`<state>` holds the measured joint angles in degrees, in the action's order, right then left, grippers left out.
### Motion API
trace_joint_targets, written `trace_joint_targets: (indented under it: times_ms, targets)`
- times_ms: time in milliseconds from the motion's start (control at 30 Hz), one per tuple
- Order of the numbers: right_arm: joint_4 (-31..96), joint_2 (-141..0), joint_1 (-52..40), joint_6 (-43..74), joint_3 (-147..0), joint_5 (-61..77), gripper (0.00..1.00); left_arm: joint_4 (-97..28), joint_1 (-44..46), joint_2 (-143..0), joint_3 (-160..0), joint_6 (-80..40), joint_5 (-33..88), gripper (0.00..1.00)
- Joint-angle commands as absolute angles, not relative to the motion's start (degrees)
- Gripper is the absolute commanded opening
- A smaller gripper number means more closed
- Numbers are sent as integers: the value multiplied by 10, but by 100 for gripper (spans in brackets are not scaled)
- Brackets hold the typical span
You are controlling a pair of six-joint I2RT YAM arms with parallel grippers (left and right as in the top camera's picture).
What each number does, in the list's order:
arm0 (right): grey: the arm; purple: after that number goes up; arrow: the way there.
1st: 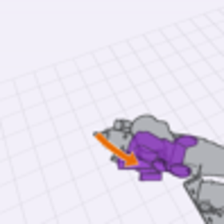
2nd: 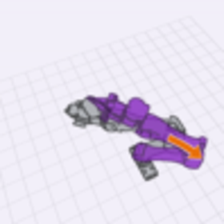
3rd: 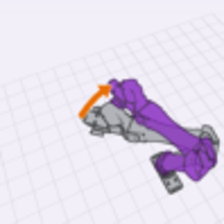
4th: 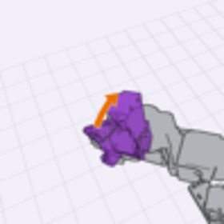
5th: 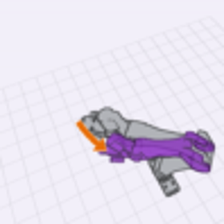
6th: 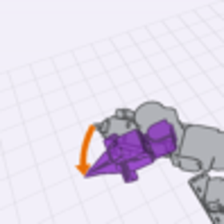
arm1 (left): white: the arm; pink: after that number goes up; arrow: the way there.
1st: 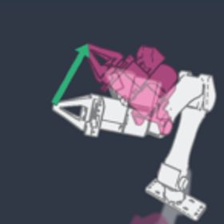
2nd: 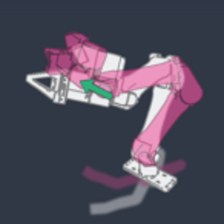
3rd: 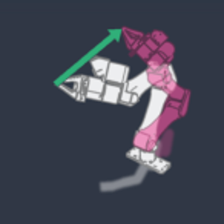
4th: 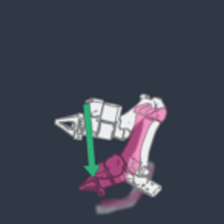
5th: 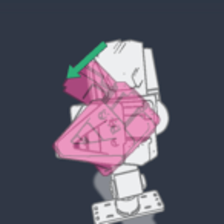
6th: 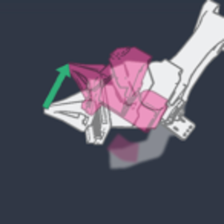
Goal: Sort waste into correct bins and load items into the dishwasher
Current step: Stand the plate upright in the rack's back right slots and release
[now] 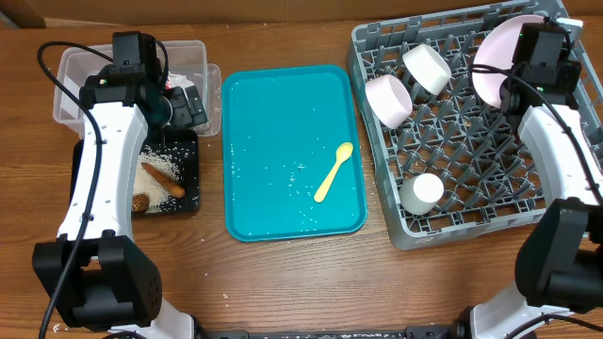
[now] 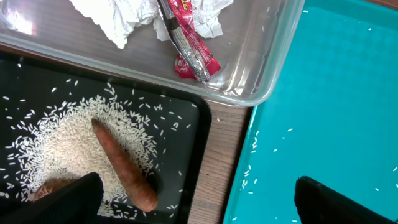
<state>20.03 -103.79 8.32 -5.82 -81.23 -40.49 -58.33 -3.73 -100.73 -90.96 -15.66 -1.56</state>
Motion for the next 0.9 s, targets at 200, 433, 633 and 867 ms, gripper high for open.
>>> trace_joint_targets:
  times_ms: [200, 433, 633, 867]
  targets:
    - [215, -1042, 18, -60, -813, -411, 69, -582, -36, -1000, -912, -148, -21, 100]
    - [223, -1008, -9, -18, -815, -424, 94, -583, -36, -1000, -912, -148, -21, 100]
    - [318, -920, -51, 5, -853, -370, 99, -583, -36, -1000, -912, -148, -21, 100]
    - [421, -829, -192, 98, -875, -157, 100, -583, -36, -1000, -912, -148, -21, 100]
